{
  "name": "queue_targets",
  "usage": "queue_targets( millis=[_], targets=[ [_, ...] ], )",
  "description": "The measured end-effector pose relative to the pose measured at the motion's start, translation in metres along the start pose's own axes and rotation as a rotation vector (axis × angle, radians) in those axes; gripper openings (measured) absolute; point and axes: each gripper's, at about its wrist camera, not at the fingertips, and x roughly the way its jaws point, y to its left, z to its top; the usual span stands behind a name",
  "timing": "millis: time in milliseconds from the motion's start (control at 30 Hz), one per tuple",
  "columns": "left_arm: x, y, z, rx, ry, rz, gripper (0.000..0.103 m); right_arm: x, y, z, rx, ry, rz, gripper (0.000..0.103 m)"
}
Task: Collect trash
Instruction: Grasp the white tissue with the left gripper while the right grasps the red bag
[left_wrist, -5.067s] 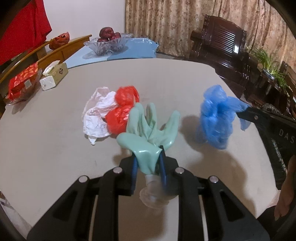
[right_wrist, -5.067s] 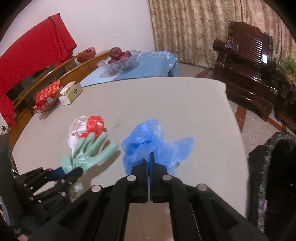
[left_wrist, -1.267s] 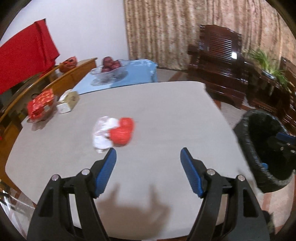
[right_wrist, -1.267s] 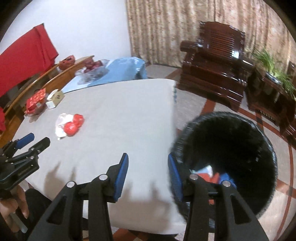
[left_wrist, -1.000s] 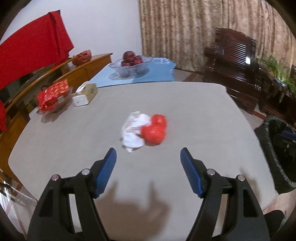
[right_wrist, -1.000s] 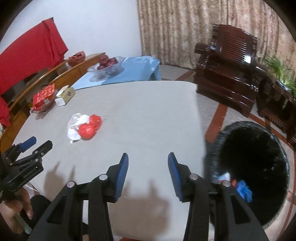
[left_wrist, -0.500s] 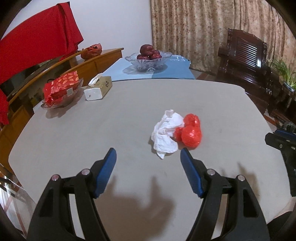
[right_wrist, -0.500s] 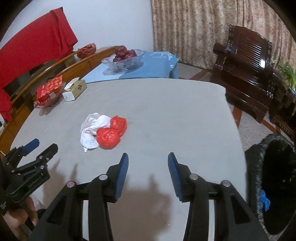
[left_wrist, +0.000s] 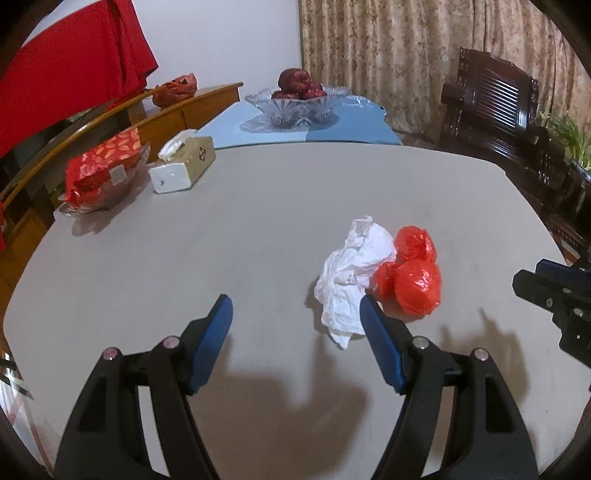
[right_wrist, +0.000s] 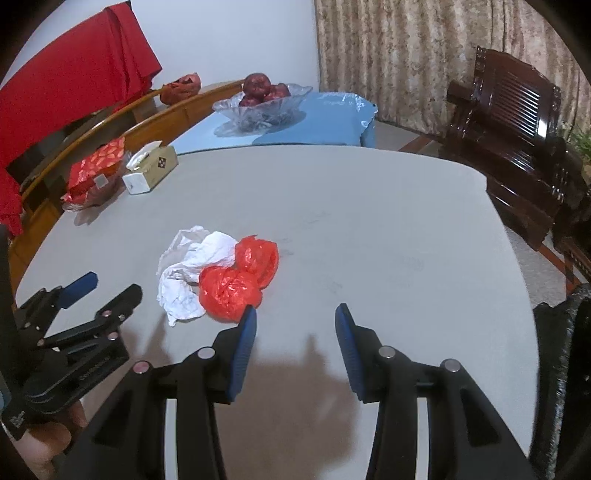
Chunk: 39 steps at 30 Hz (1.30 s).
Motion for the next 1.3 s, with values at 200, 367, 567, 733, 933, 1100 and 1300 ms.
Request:
queue_targets(
  millis=[200, 367, 567, 733, 933, 1100, 1300],
  targets=[
    [0.021, -0.009, -0.002, 0.01, 0.018, -0.024, 0.067, 0.02, -0.002, 0.003, 0.004, 0.016, 0.004, 0.044],
    [0.038, -0.017, -0.001, 0.012, 0.032, -0.039, 0.067, 0.033, -0.005, 0.003, -0.001, 0.028, 0.002, 0.044],
    [0.058, -0.025, -0.001, 0.019, 0.065, -0.093, 0.037, 0.042, -0.006, 0.003, -0.005, 0.043, 0.002, 0.044],
    [0.062, -0.021, -0.005, 0.01, 0.071, -0.143, 0.01, 0.044, -0.002, 0.007, -0.008, 0.039, 0.007, 0.044],
    [0.044, 0.002, -0.012, -0.029, 0.035, -0.127, 0.008, 0.044, 0.017, 0.011, -0.023, 0.038, 0.024, 0.044],
    [0.033, 0.027, -0.014, -0.056, 0.021, -0.101, 0.007, 0.044, 0.04, 0.012, -0.048, 0.035, 0.043, 0.044],
    [0.031, 0.047, -0.02, -0.069, 0.032, -0.084, 0.007, 0.057, 0.065, 0.01, -0.066, 0.054, 0.058, 0.044]
  ],
)
